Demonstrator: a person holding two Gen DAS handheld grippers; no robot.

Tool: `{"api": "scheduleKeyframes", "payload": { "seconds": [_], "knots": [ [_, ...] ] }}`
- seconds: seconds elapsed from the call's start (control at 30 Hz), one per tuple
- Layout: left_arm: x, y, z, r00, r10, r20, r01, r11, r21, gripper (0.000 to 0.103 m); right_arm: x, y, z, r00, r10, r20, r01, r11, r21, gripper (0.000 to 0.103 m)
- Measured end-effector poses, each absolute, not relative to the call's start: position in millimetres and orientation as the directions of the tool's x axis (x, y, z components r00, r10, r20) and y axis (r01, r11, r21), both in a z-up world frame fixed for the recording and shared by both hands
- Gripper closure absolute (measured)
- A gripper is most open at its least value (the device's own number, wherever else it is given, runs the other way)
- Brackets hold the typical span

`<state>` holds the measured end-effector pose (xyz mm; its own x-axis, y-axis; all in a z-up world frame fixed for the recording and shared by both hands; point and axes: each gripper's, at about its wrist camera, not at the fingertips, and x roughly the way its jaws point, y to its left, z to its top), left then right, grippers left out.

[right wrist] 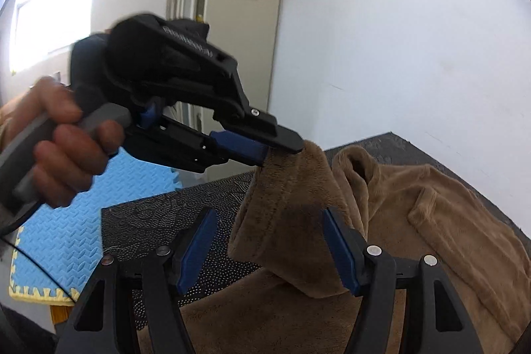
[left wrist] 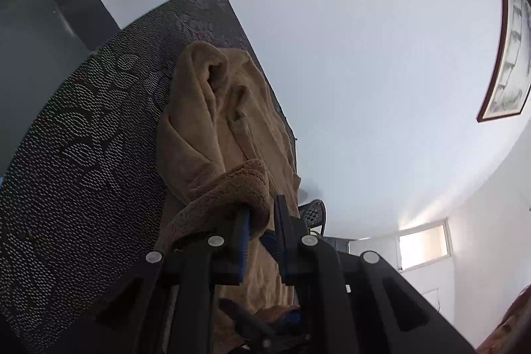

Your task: Fold clothes

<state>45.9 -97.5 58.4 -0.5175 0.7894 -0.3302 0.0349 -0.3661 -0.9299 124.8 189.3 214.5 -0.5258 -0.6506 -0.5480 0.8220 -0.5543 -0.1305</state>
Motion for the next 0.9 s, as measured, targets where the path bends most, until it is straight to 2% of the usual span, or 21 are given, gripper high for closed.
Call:
{"api": "scheduleKeyframes", "payload": {
  "seconds": [0.17,0.23,0.27,0.3,0.43,0.5,0.6,0.77,0.9],
  "knots": [
    [45,-81,54,-0.472,0.821,-0.321,0.013,-0.357,-0.934,0.087,114,188,209,-0.53,-0.626,-0.572,0.789,-0.611,-0.063,0.036],
    [44,-75,53,-0.456,0.831,-0.318,0.01,-0.353,-0.936,0.087,110,190,208,-0.542,-0.618,-0.57,0.776,-0.628,-0.058,0.048],
    [44,-71,52,-0.448,0.836,-0.317,0.008,-0.35,-0.937,0.087,108,193,207,-0.546,-0.612,-0.572,0.769,-0.637,-0.054,0.065],
    [43,-69,51,-0.442,0.84,-0.315,0.008,-0.347,-0.938,0.087,106,194,207,-0.551,-0.605,-0.575,0.762,-0.645,-0.051,0.074],
    [35,-61,47,-0.425,0.851,-0.308,0.0,-0.34,-0.94,0.087,104,207,208,-0.553,-0.596,-0.582,0.752,-0.658,-0.04,0.082],
    [33,-54,50,-0.411,0.863,-0.294,-0.022,-0.332,-0.943,0.087,101,215,210,-0.564,-0.59,-0.578,0.74,-0.672,-0.036,0.091],
    [32,-45,58,-0.387,0.883,-0.266,-0.063,-0.313,-0.948,0.082,94,232,215,-0.589,-0.581,-0.561,0.711,-0.703,-0.02,0.094],
    [33,-22,80,-0.336,0.92,-0.2,-0.16,-0.265,-0.951,0.052,88,279,243,-0.644,-0.572,-0.508,0.639,-0.768,0.055,0.094],
    [30,-9,91,-0.312,0.932,-0.184,-0.215,-0.258,-0.942,0.048,52,336,252,-0.635,-0.606,-0.478,0.552,-0.79,0.268,0.094]
  ]
}}
